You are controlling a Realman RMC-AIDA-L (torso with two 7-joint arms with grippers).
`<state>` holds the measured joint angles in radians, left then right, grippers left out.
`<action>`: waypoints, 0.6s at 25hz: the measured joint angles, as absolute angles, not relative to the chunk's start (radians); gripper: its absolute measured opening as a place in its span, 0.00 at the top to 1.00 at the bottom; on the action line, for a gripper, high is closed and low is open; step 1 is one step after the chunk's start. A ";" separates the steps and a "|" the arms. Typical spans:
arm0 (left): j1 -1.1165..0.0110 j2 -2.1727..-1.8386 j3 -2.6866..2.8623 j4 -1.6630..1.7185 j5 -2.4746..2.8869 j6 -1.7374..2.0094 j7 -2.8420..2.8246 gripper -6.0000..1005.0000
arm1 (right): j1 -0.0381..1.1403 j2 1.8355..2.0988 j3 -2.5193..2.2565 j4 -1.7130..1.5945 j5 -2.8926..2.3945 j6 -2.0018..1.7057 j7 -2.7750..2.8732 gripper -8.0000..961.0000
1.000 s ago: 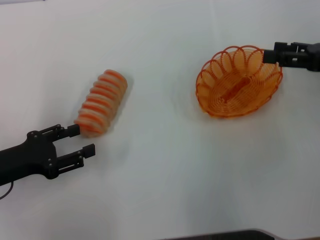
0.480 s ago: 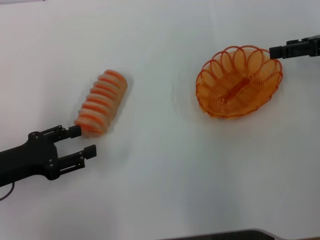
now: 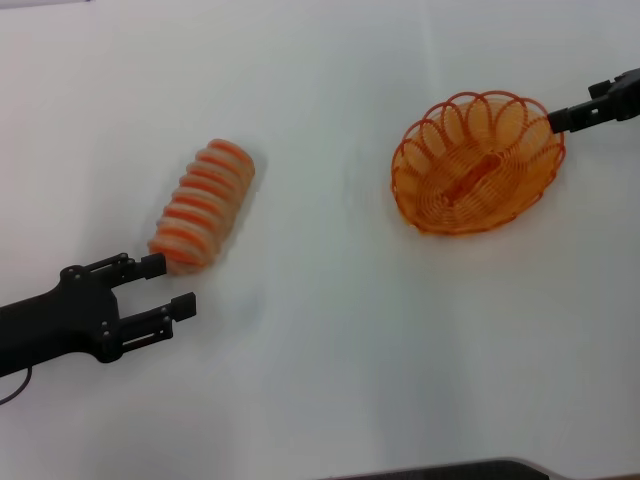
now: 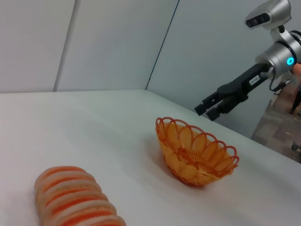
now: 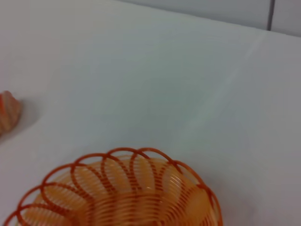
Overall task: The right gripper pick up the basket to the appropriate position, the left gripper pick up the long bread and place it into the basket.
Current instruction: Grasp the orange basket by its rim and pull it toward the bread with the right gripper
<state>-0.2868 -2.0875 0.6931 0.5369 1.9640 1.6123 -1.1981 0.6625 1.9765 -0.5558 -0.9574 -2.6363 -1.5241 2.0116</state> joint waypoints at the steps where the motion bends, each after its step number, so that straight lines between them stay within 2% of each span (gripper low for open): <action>1: -0.287 -2.088 0.693 0.537 1.964 1.612 -1.198 0.28 | 0.665 1.978 -0.565 -0.957 -2.645 -1.515 2.010 0.09; 8: -0.289 -2.089 0.693 0.537 1.964 1.612 -1.197 0.28 | 0.670 1.990 -0.602 -0.951 -2.653 -1.437 1.983 0.10; 15: -0.298 -2.092 0.693 0.537 1.965 1.612 -1.197 0.28 | 0.671 2.025 -0.607 -0.943 -2.646 -1.371 1.921 0.10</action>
<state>-0.2978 -2.0923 0.6932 0.5369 1.9649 1.6122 -1.1971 0.6705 2.0250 -0.6071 -0.9427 -2.6462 -1.3707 1.9210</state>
